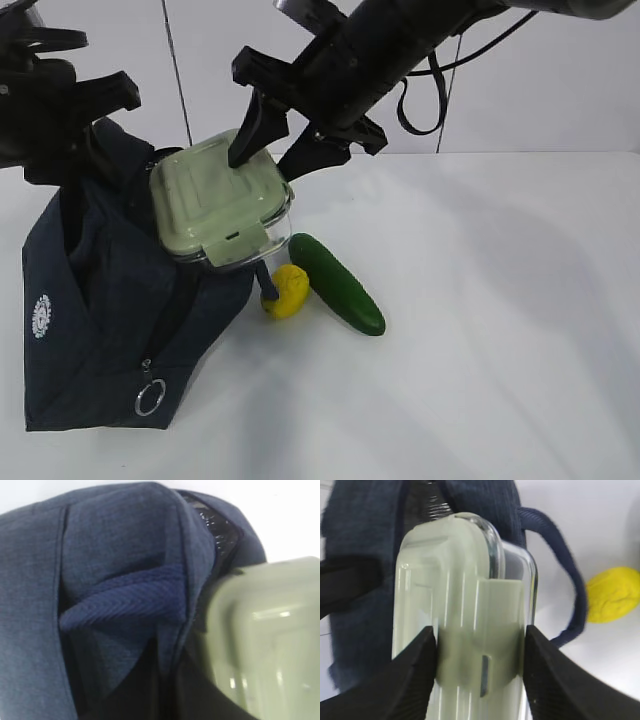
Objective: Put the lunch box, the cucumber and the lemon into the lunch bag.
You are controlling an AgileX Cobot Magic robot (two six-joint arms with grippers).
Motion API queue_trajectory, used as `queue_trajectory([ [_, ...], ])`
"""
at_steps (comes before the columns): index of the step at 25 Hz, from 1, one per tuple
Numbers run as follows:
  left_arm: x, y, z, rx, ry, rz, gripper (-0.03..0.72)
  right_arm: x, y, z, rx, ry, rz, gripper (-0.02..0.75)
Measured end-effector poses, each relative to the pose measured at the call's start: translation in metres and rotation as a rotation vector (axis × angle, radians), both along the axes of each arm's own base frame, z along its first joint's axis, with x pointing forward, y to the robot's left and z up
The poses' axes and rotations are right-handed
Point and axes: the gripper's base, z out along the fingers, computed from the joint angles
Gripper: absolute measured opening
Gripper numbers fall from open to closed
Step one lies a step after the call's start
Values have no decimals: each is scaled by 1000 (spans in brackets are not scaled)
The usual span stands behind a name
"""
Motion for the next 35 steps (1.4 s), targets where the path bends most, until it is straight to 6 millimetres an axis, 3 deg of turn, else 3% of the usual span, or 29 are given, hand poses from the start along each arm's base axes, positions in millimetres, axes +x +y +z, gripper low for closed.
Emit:
queue_trajectory([
  [7, 3, -4, 4, -52, -33, -3, -7, 6, 7, -9, -3, -30, -20, 402],
  [23, 9, -10, 4, -128, -73, 17, -7, 1, 56, -36, 42, -122, -6, 402],
  [35, 14, -14, -2, -169, -57, 35, -7, 1, 60, -38, 61, -118, -11, 401],
])
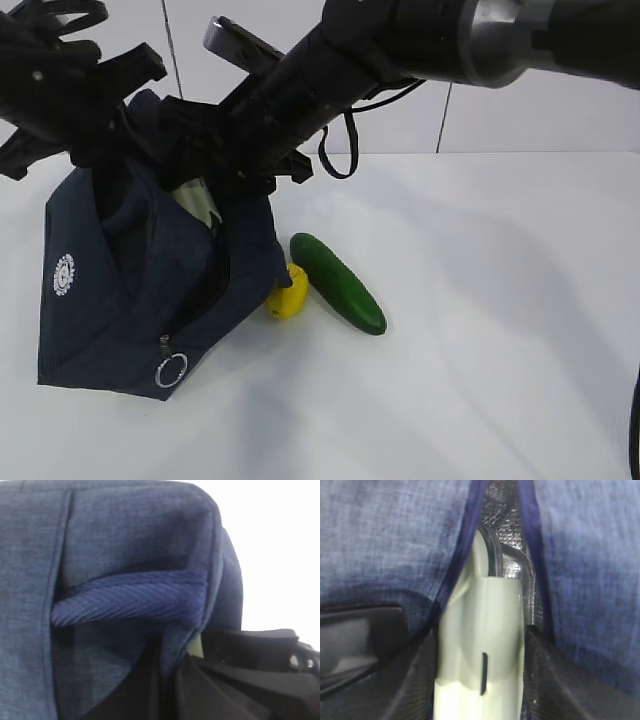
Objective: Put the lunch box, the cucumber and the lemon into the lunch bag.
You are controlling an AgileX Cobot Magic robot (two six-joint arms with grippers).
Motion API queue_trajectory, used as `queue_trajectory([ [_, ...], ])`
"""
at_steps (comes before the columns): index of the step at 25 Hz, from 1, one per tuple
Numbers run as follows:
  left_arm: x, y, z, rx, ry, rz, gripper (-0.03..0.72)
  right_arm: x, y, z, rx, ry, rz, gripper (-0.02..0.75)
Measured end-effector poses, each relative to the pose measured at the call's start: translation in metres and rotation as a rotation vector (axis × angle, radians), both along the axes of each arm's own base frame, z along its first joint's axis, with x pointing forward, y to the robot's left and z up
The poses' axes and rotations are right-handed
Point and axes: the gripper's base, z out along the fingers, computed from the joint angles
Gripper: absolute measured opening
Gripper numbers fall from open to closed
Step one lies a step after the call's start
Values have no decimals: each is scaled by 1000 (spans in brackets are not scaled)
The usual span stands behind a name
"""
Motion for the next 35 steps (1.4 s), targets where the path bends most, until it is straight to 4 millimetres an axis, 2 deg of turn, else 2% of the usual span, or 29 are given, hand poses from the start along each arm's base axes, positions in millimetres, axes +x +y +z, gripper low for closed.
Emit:
queue_trajectory([
  [13, 1, -2, 2, -22, -18, 1, -7, 1, 3, -2, 51, 38, -20, 400],
  [20, 1, -2, 2, -41, -15, 8, -7, 2, 9, -23, 86, 138, -1, 430],
  [35, 3, 0, 1, 7, -37, -8, -7, -4, 8, -22, 92, 160, 99, 454],
])
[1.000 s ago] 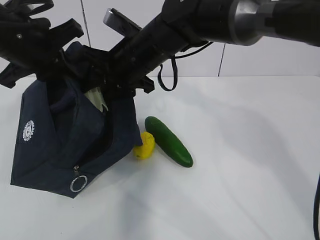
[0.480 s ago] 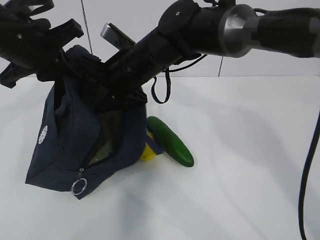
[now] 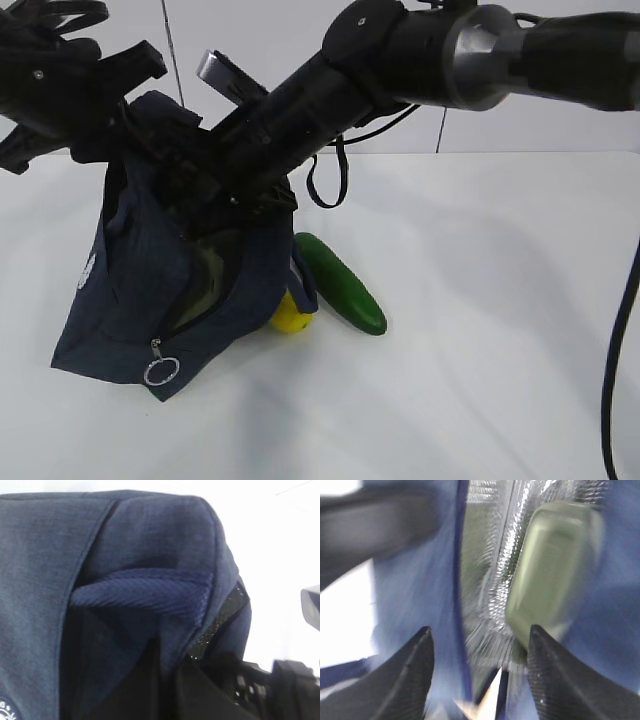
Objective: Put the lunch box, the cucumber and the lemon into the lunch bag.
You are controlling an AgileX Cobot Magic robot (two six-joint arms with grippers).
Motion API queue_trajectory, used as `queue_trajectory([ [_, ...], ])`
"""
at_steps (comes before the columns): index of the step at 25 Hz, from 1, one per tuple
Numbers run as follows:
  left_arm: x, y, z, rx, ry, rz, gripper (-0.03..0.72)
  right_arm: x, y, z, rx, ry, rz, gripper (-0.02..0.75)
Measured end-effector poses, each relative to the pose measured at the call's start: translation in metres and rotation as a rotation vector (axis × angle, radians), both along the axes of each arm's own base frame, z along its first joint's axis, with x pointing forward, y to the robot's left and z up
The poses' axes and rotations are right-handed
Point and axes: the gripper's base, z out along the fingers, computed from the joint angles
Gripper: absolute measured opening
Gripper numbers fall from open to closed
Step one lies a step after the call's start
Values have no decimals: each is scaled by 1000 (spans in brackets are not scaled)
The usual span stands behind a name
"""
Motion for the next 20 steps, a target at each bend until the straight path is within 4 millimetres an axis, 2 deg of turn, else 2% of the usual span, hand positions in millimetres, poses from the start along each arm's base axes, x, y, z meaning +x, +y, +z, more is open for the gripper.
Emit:
queue_trajectory([
  [4, 2, 9, -1, 27, 4, 11, -7, 0, -11, 8, 1, 19, 29, 454],
  [9, 6, 27, -3, 64, 26, 37, -7, -1, -29, 34, 18, -6, 60, 457],
  [12, 6, 30, -4, 85, 28, 22, -7, -1, -41, 48, 9, -46, 79, 458],
  [15, 5, 31, -5, 113, 28, 0, -7, -1, -54, 58, -84, -112, 119, 458],
  [20, 3, 33, -7, 154, 42, -22, -7, 7, -78, 62, -395, -249, 151, 458],
])
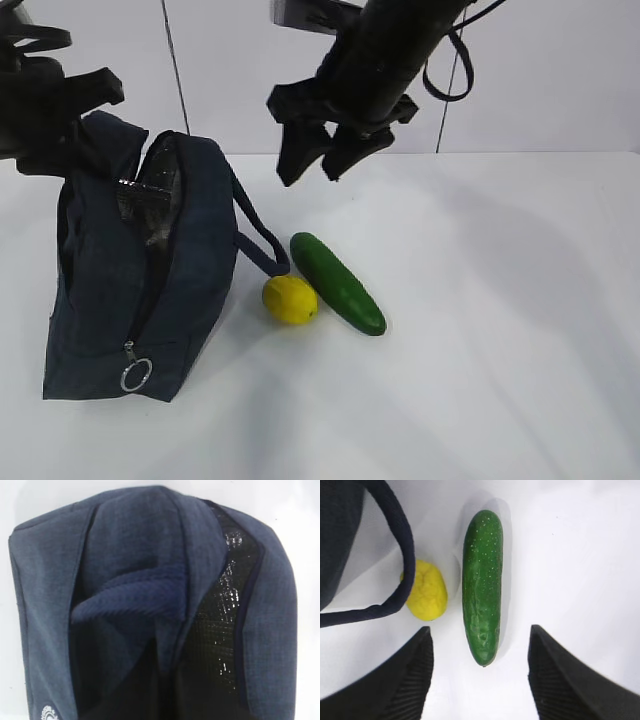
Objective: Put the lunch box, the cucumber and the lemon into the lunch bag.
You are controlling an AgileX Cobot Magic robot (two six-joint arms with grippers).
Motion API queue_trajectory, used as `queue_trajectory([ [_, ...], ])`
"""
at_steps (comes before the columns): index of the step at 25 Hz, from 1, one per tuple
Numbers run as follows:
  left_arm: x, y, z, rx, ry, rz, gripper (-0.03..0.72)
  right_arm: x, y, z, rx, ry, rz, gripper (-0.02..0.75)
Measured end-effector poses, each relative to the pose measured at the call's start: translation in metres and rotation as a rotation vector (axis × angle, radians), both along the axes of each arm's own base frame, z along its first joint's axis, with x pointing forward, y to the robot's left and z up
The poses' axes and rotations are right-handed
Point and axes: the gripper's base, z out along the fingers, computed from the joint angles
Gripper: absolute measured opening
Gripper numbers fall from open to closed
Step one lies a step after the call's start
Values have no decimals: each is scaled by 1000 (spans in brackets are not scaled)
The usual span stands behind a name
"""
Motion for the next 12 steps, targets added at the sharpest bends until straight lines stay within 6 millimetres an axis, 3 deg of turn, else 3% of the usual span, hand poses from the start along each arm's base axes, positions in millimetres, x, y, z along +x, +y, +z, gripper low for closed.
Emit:
queue_trajectory([
  [4, -1, 0, 0, 6, 5, -4, -7, 8, -16, -5, -188, -70, -51, 458],
  [8, -1, 0, 0, 6, 7, -5, -7, 12, -24, -8, -261, -95, -72, 458],
  [12, -1, 0, -1, 7, 10, -6, -7, 19, -20, -32, -280, -46, -61, 458],
])
